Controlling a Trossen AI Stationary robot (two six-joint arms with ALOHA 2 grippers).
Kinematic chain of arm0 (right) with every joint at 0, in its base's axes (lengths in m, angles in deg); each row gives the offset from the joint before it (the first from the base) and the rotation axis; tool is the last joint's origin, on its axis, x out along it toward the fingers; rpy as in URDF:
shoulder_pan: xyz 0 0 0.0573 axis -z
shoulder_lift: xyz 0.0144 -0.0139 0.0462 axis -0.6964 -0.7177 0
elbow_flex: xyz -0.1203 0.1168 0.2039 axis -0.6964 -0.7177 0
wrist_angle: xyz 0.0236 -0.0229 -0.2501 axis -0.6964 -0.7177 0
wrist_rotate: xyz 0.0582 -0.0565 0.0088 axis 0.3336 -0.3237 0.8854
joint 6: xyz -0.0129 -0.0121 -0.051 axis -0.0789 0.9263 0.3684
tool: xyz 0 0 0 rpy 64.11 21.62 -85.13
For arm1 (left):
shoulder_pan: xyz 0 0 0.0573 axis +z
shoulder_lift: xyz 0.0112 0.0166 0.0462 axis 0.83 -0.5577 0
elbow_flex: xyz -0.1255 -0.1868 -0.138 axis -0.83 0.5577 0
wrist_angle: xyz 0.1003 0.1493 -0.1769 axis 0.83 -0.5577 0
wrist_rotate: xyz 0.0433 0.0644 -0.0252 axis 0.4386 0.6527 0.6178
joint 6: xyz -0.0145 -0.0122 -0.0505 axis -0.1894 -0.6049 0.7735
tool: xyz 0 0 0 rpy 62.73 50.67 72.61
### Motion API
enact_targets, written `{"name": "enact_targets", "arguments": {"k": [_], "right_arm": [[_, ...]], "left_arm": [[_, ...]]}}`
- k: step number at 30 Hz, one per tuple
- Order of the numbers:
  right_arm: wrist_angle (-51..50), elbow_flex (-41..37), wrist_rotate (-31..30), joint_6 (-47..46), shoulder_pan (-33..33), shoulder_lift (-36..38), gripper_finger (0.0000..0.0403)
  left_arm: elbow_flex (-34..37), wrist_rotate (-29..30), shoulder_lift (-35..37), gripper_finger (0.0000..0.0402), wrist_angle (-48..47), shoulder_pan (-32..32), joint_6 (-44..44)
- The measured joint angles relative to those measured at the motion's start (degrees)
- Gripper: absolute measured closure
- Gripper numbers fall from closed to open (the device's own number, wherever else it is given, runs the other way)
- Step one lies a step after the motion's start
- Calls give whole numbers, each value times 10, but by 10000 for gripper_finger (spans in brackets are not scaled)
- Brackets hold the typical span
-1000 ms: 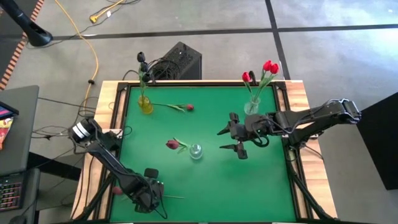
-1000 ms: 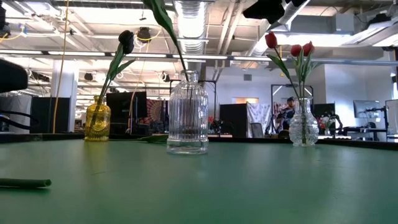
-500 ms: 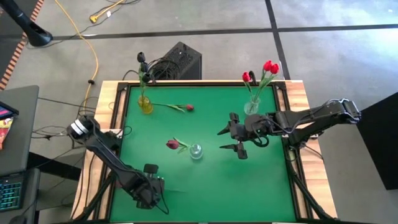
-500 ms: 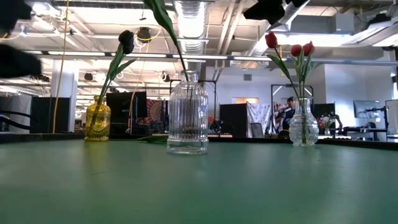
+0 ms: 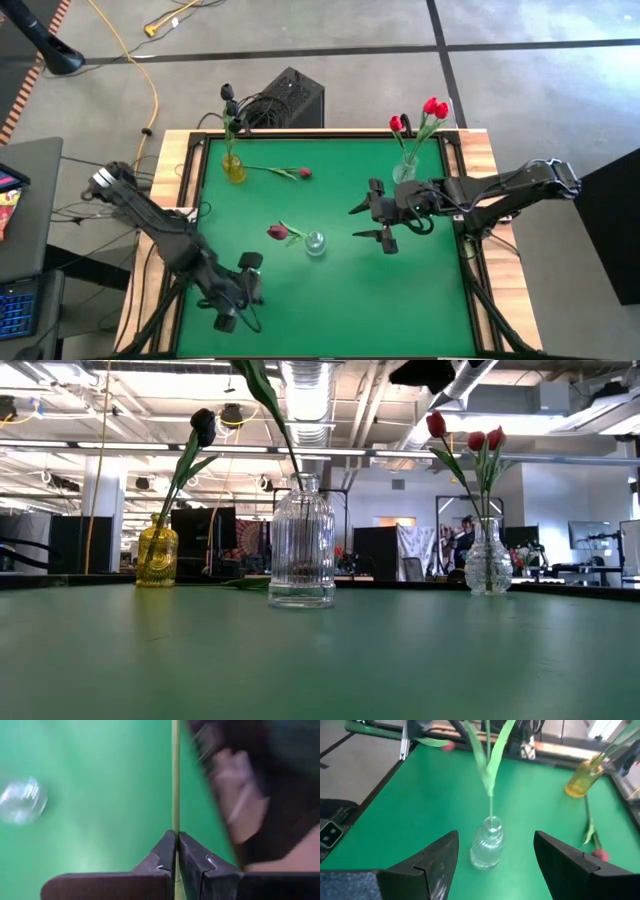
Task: Sort flowers into vase by color
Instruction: Put the bottom dark red tulip into the bottom transparent vase
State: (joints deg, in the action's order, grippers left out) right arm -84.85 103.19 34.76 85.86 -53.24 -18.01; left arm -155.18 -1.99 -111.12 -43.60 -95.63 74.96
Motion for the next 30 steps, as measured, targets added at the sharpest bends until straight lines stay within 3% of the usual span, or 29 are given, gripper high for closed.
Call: {"name": "enact_targets", "arguments": {"k": [6, 13, 21, 30], "right_arm": [[-2, 3, -1, 33, 16, 0, 117], [-1, 3, -1, 132, 34, 0, 117], [2, 3, -1, 171, 40, 0, 117], [2, 3, -2, 404, 41, 0, 117]], "left_arm": [[0, -36, 70, 401, 106, 4, -58], [0, -7, 134, 401, 158, 5, -111], [0, -1, 201, 401, 153, 26, -36], [0, 127, 279, 401, 47, 107, 65]]}}
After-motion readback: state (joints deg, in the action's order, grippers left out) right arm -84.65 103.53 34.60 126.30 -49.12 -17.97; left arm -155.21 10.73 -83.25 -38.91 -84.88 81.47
